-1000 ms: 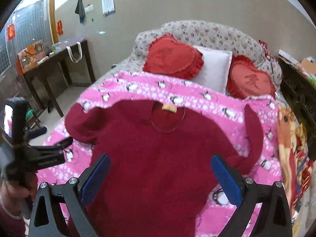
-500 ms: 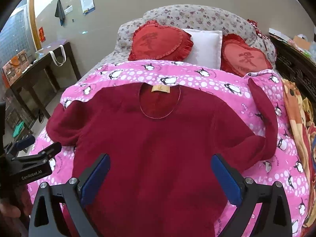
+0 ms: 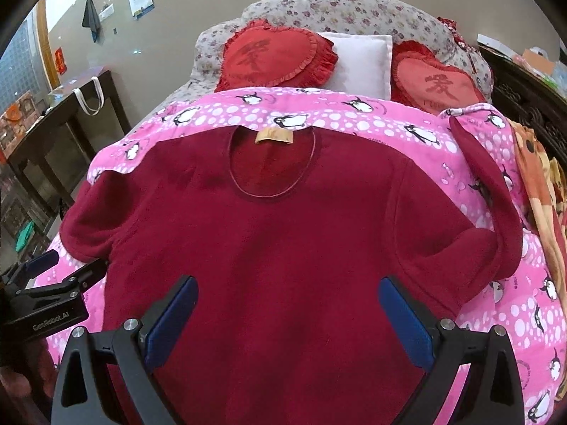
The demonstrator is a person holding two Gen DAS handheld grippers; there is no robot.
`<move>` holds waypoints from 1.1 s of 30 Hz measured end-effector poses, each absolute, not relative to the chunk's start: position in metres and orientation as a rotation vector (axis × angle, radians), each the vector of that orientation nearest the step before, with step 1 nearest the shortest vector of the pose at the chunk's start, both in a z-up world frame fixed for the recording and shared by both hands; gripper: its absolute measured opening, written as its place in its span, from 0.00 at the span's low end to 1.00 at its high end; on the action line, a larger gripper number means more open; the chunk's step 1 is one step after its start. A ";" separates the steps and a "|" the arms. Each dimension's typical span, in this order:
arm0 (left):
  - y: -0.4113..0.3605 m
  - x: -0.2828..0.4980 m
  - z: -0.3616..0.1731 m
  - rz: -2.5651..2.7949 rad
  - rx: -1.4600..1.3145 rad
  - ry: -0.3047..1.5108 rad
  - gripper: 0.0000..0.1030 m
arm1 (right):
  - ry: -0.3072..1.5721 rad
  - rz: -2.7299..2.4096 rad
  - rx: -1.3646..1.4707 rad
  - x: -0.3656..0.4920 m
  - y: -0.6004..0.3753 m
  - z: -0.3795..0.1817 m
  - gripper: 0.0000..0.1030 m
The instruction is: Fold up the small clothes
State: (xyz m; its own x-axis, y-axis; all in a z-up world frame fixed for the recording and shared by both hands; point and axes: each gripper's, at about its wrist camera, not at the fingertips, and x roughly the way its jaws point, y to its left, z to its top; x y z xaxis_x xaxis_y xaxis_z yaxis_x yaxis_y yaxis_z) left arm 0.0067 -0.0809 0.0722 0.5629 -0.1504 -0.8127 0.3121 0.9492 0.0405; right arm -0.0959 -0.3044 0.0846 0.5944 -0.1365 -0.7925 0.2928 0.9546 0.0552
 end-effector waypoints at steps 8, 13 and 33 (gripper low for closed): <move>-0.086 0.017 0.062 -0.269 0.186 0.942 0.99 | 0.923 -0.259 0.207 -0.089 -0.310 0.072 0.98; -0.085 0.022 0.057 -0.261 0.195 0.948 0.99 | 0.927 -0.259 0.210 -0.086 -0.312 0.068 0.98; -0.066 0.035 0.051 -0.233 0.148 0.973 0.99 | 0.951 -0.250 0.196 -0.075 -0.310 0.059 0.98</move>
State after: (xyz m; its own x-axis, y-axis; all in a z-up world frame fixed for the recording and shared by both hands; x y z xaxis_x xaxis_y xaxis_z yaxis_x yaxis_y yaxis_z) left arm 0.0351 -0.0663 0.0507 0.5406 -0.1294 -0.8313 0.2617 0.9649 0.0201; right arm -0.0754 -0.3097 0.0589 0.5554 -0.1245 -0.8222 0.2961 0.9535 0.0557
